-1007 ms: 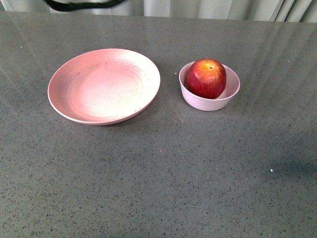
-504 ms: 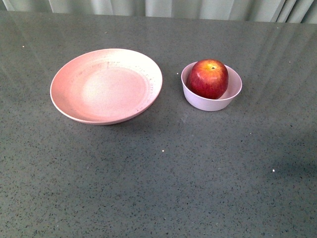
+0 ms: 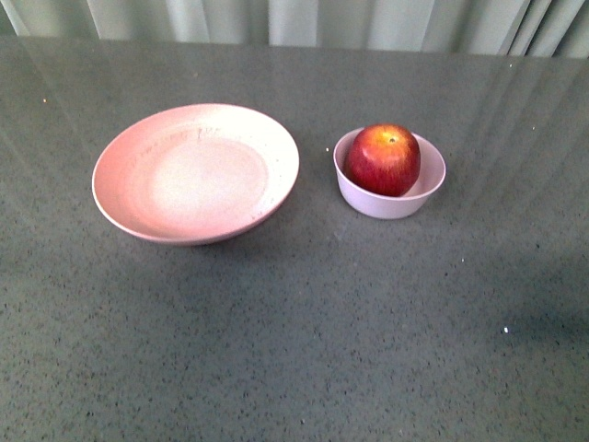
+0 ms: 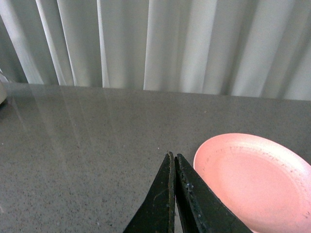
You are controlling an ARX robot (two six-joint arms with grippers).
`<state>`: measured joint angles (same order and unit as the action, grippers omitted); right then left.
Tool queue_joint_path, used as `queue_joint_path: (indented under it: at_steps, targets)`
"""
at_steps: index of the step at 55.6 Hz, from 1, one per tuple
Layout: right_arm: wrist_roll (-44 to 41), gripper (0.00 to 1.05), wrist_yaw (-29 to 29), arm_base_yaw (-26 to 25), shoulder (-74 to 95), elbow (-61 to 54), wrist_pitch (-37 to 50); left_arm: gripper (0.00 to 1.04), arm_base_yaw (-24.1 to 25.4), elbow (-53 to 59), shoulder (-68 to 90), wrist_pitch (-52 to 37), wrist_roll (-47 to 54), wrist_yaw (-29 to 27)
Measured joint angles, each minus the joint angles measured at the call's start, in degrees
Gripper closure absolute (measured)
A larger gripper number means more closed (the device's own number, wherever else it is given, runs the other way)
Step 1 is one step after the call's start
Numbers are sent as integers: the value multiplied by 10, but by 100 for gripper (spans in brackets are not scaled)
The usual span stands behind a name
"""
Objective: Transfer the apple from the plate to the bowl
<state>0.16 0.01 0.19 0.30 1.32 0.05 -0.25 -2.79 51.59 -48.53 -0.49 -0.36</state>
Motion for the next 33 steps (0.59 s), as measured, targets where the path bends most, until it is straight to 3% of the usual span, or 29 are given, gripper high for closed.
queue_joint_path:
  at_steps: [33]
  targets:
    - [0, 9, 0, 0, 0, 0, 0, 103, 1, 19, -259, 231, 0, 4]
